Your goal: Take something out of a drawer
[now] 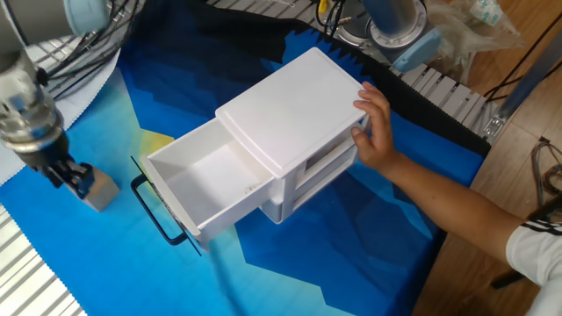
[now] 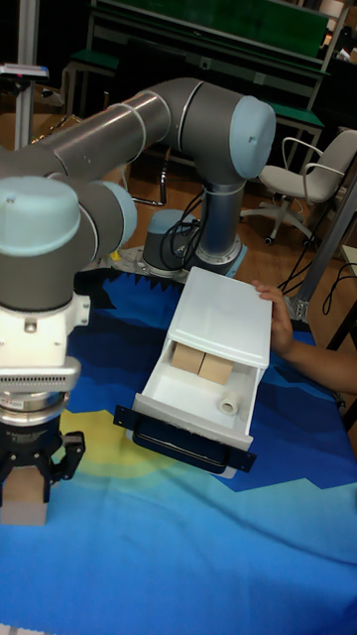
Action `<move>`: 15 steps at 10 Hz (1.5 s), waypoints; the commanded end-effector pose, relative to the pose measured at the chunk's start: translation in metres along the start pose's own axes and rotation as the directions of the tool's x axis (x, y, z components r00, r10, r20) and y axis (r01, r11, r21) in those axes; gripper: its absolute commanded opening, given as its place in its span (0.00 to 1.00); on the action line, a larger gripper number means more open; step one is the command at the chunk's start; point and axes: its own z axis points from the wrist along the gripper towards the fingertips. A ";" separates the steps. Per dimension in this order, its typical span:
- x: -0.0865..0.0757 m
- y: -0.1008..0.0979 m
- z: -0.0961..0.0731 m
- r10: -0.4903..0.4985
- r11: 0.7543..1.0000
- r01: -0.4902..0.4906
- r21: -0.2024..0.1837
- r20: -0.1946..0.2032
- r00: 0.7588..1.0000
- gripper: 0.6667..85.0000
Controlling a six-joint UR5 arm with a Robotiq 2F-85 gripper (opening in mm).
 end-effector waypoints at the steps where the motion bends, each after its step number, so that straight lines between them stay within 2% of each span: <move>1: 0.006 0.005 -0.062 0.152 0.988 -0.149 0.051 -0.054 0.987 0.00; 2: 0.009 0.013 -0.072 0.176 0.984 -0.172 0.054 -0.089 0.980 0.00; 3: 0.008 0.016 -0.072 0.190 0.981 -0.186 0.046 -0.089 0.978 0.00; 4: 0.000 0.018 -0.072 0.185 0.983 -0.183 0.030 -0.060 0.981 0.00; 5: -0.002 0.022 -0.071 0.191 0.982 -0.191 0.016 -0.056 0.980 0.01; 6: -0.018 0.031 -0.071 0.213 0.976 -0.213 -0.032 -0.001 0.977 0.01; 7: -0.035 0.032 -0.072 0.208 0.977 -0.206 -0.048 0.062 0.976 0.01; 8: -0.058 0.028 -0.074 0.163 0.986 -0.158 -0.044 0.155 0.974 0.01; 9: -0.068 0.033 -0.076 0.142 0.989 -0.132 -0.064 0.190 0.971 0.01; 10: -0.067 0.030 -0.076 0.090 0.996 -0.083 -0.041 0.189 0.978 0.01; 11: -0.050 0.026 -0.073 0.091 0.996 -0.089 -0.024 0.126 0.988 0.01; 12: -0.025 0.025 -0.097 0.110 0.994 -0.110 0.004 0.069 0.992 0.01; 13: -0.009 0.030 -0.120 0.125 0.992 -0.126 0.014 0.049 0.991 0.01; 15: 0.006 0.056 -0.151 0.170 0.985 -0.170 -0.004 -0.008 0.985 0.01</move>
